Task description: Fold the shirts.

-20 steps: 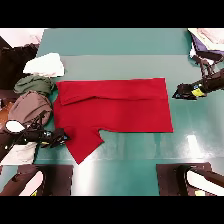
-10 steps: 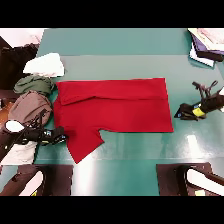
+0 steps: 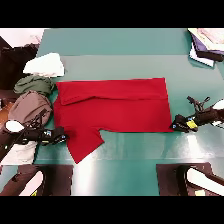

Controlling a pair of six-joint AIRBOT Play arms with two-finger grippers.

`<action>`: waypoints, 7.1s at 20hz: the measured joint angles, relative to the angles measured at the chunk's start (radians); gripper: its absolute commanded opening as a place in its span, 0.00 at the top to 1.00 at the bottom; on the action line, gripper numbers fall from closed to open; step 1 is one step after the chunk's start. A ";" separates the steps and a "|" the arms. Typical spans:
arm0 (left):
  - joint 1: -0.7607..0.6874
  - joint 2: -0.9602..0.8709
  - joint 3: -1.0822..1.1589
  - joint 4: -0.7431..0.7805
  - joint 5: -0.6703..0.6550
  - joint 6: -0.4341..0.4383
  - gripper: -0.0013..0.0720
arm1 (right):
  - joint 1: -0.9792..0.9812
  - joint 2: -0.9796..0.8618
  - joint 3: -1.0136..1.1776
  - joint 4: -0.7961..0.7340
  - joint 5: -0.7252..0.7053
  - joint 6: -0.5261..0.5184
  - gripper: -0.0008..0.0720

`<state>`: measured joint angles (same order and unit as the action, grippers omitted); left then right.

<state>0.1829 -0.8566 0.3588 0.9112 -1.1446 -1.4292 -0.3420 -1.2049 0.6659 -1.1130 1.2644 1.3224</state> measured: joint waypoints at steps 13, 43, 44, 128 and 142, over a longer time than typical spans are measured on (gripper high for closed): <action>-0.247 0.006 0.132 0.000 -0.116 0.001 0.95 | -0.108 0.091 0.112 -0.209 0.210 -0.024 0.97; -0.314 -0.411 0.618 0.119 0.714 -0.073 0.13 | 0.106 -0.370 0.715 0.018 -0.219 0.134 0.30; -0.314 -0.414 0.634 0.119 0.704 -0.077 0.13 | 0.095 -0.377 0.726 0.025 -0.206 0.134 0.30; -0.175 -0.658 1.676 0.352 -0.320 -0.092 0.95 | 0.894 -0.673 1.199 0.319 -0.267 -0.153 0.37; -0.177 -0.660 1.634 0.316 -0.308 -0.077 0.95 | 0.581 -0.710 0.859 0.549 -0.151 -0.024 0.05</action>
<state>0.0059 -1.5166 1.9926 1.2274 -1.4525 -1.5059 0.2394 -1.9148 1.5253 -0.5640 1.1137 1.2980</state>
